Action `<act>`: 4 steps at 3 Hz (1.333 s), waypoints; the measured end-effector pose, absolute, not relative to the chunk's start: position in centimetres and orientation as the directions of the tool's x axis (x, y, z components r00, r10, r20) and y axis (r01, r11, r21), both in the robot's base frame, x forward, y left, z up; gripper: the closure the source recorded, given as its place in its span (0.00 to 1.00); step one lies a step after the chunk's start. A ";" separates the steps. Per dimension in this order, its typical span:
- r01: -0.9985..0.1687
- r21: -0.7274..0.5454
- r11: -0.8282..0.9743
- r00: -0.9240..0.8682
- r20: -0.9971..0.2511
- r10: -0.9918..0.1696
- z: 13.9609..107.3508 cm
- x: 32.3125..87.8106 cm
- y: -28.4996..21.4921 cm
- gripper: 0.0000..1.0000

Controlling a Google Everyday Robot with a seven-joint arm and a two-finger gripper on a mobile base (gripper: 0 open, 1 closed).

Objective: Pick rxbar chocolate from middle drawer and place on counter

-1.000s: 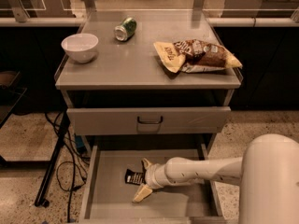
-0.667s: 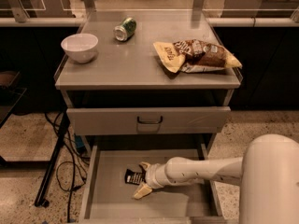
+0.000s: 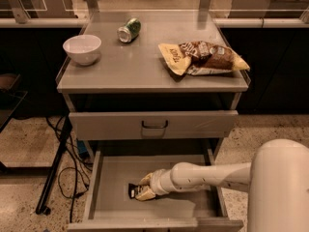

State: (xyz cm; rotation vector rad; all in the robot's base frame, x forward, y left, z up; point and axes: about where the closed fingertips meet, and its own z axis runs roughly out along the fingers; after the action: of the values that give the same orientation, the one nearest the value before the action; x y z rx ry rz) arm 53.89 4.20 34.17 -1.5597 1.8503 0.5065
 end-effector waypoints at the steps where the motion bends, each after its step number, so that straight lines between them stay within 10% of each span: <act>1: -0.970 -0.118 0.215 -0.074 -0.695 -0.715 34.2 53.9 4.2 1.00; 4: -0.980 -0.138 0.143 0.002 -0.725 -0.689 40.9 55.4 3.3 1.00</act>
Offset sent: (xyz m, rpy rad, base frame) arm 0.0000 0.0000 0.0000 0.0000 0.0000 0.0000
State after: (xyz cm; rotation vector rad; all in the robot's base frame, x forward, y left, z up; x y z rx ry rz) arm 55.36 3.31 40.94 -1.6096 1.7511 0.5523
